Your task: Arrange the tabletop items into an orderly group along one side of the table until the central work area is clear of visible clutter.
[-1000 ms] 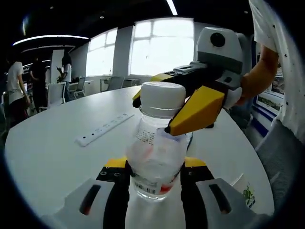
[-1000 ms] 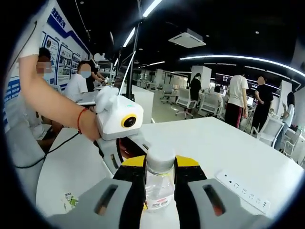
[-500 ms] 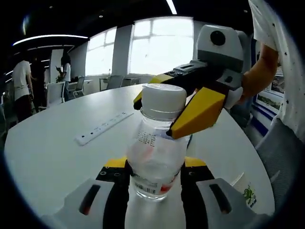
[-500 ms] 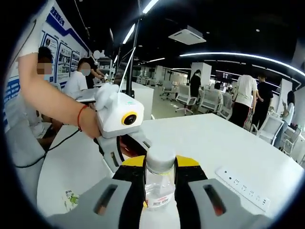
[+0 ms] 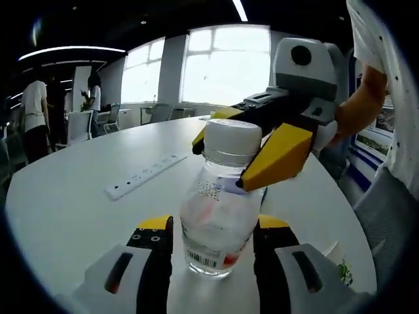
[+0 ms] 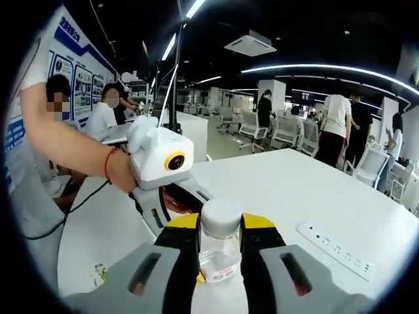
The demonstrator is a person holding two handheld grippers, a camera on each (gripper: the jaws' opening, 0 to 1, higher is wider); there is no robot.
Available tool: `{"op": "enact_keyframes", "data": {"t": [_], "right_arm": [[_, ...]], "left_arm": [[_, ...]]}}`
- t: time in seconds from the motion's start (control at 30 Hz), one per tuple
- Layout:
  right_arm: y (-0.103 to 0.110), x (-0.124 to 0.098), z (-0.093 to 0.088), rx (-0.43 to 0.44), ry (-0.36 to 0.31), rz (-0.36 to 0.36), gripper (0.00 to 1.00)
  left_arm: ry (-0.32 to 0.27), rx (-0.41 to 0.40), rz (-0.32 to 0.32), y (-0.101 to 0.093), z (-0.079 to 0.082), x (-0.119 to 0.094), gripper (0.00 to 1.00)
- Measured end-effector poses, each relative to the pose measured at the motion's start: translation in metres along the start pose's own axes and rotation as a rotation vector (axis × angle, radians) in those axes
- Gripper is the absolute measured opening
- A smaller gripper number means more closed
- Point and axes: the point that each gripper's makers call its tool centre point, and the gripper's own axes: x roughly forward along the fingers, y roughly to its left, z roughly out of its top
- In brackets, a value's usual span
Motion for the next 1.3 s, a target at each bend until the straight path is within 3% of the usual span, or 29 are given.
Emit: {"op": "enact_keyframes", "data": {"t": [0.7,0.97,1.3], "right_arm": [[-0.002,-0.009,0.012,0.059,-0.021,-0.015,0.35],[-0.003,-0.025,0.012,0.083,-0.021,-0.022,0.42],[0.002,-0.052,-0.002,0.121,0.015,-0.01,0.53]], "left_arm": [[0.007,-0.043,0.043,0.001,0.006,-0.017,0.59],[0.022,-0.048,0.082,-0.004,0.009,-0.029,0.69],[0.027,-0.078,0.14,-0.012,0.009,-0.051,0.81]]}}
